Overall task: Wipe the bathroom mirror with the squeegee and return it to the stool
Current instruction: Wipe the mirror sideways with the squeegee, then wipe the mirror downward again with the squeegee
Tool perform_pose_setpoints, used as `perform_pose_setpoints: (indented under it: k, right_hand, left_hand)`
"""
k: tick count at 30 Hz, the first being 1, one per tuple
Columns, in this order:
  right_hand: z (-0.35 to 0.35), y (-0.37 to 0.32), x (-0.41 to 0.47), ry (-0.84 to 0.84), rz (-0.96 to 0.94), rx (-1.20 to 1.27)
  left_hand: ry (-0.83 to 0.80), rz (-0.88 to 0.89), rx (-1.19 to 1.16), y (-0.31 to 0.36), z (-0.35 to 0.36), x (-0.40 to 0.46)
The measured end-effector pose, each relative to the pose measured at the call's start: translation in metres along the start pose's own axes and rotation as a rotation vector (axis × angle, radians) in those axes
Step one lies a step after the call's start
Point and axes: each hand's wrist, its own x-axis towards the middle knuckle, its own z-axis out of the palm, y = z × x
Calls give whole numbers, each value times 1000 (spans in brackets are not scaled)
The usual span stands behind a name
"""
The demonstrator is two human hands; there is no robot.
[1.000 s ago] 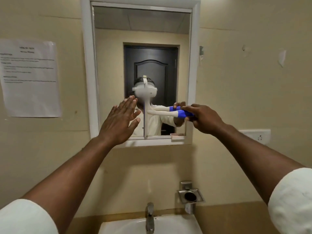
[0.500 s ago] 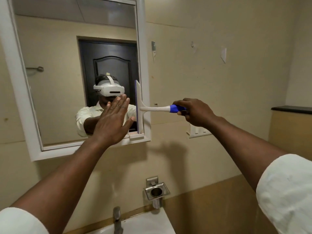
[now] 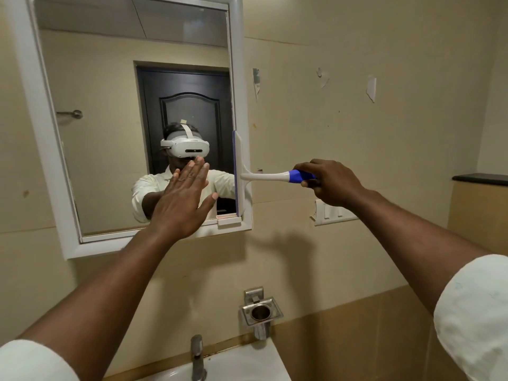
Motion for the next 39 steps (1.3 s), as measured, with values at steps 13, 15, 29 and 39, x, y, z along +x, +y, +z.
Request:
perform_pose_setpoints:
  k: [13, 15, 29, 39]
  right_hand:
    - [1, -75, 28, 111, 17, 258]
    - [3, -95, 38, 158, 44, 358]
    - [-12, -260, 122, 447, 198, 1078]
    - [-31, -264, 172, 615, 348, 1120]
  left_hand:
    - [47, -85, 74, -45, -61, -21]
    - [63, -94, 86, -56, -79, -23]
    - [192, -93, 271, -99, -175, -23]
    - [222, -25, 244, -115, -180, -9]
